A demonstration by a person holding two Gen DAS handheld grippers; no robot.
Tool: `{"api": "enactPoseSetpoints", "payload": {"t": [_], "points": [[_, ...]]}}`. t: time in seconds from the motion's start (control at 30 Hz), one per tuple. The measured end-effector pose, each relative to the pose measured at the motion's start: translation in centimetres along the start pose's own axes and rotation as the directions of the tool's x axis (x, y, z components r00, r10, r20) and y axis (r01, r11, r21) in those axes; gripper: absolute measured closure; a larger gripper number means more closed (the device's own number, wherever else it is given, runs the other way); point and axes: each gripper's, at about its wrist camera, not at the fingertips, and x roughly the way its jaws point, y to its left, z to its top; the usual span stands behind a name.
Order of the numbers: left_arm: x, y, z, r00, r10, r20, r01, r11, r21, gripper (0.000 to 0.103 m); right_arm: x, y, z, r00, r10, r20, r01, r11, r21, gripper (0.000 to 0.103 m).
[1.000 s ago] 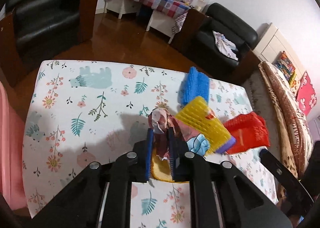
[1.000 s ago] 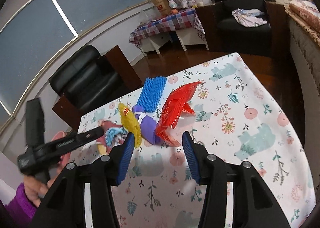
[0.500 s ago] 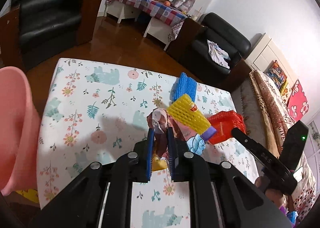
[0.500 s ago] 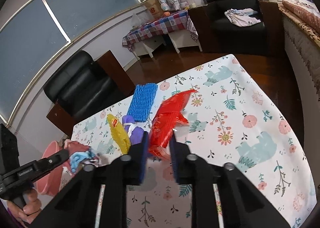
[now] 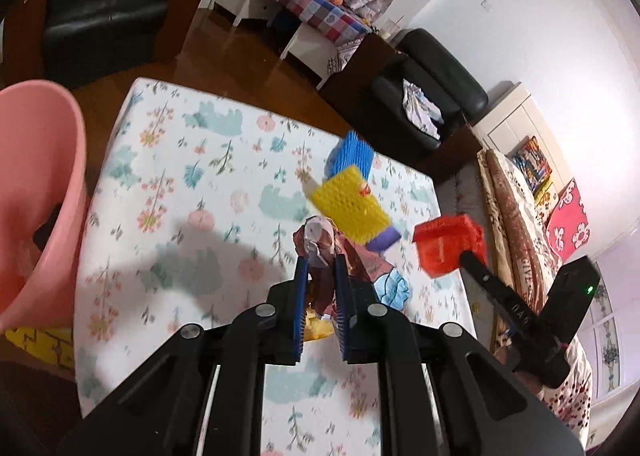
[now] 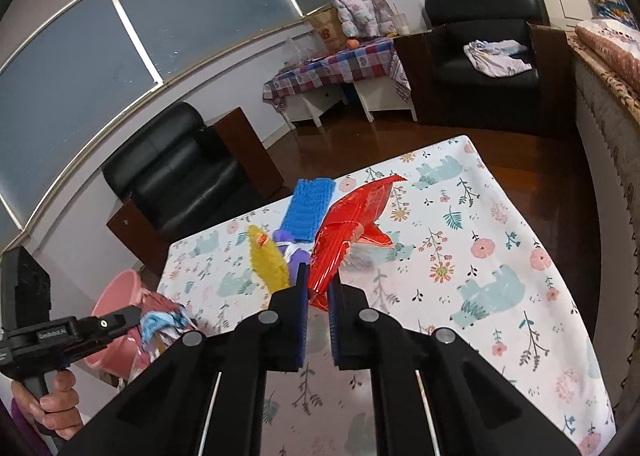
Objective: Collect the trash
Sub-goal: 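Close the right gripper on the red mesh bag, then lift the pink cloth bundle with the left gripper while the right lifts the red mesh bag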
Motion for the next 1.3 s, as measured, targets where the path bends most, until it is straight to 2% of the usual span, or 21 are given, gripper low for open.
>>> {"api": "enactPoseSetpoints", "payload": {"t": [0.27,0.37,0.57,0.67,0.8,0.97,1.13,1.3], "points": [[-0.5,1.9,-3.1,0.992,0.106,-0.075,-0.106,0.994,0.006,0.091,-2.2,1.6,-0.8,0.999,0.034,-0.007,-0.034,0.998,-0.046,0.095],[-0.7,2.9,-3.7,0.982,0.177,-0.064,-0.177,0.984,0.014,0.091,-2.6,2.3,-1.1,0.999,0.039,-0.005,-0.039,0.997,-0.069,0.095],[-1.7,3.6,-3.6,0.969,0.247,-0.012,-0.246,0.969,0.014,0.091,-2.7,2.9,-1.5,0.999,0.047,-0.016,-0.048,0.996,-0.081,0.095],[-2.3,3.7,-3.1,0.973,0.231,0.008,-0.231,0.973,0.002,0.091,-2.6,3.0,-1.7,0.999,0.048,-0.025,-0.050,0.995,-0.084,0.095],[-3.0,3.3,-2.4,0.990,0.138,0.022,-0.138,0.990,-0.021,0.091,-2.3,3.1,-1.9,0.998,0.050,-0.034,-0.053,0.995,-0.090,0.095],[-3.9,1.9,-1.1,0.996,0.051,0.073,-0.050,0.999,-0.013,0.091,-1.9,3.4,-2.1,0.997,0.060,-0.055,-0.065,0.993,-0.097,0.095],[-3.8,0.8,-0.1,0.989,0.109,0.101,-0.111,0.994,0.017,0.091,-1.6,3.8,-2.6,0.995,0.069,-0.073,-0.077,0.991,-0.113,0.095],[-2.0,1.9,-0.6,0.993,0.118,-0.007,-0.118,0.993,0.007,0.090,-1.3,3.9,-3.0,0.993,0.072,-0.093,-0.083,0.989,-0.119,0.095]]}}
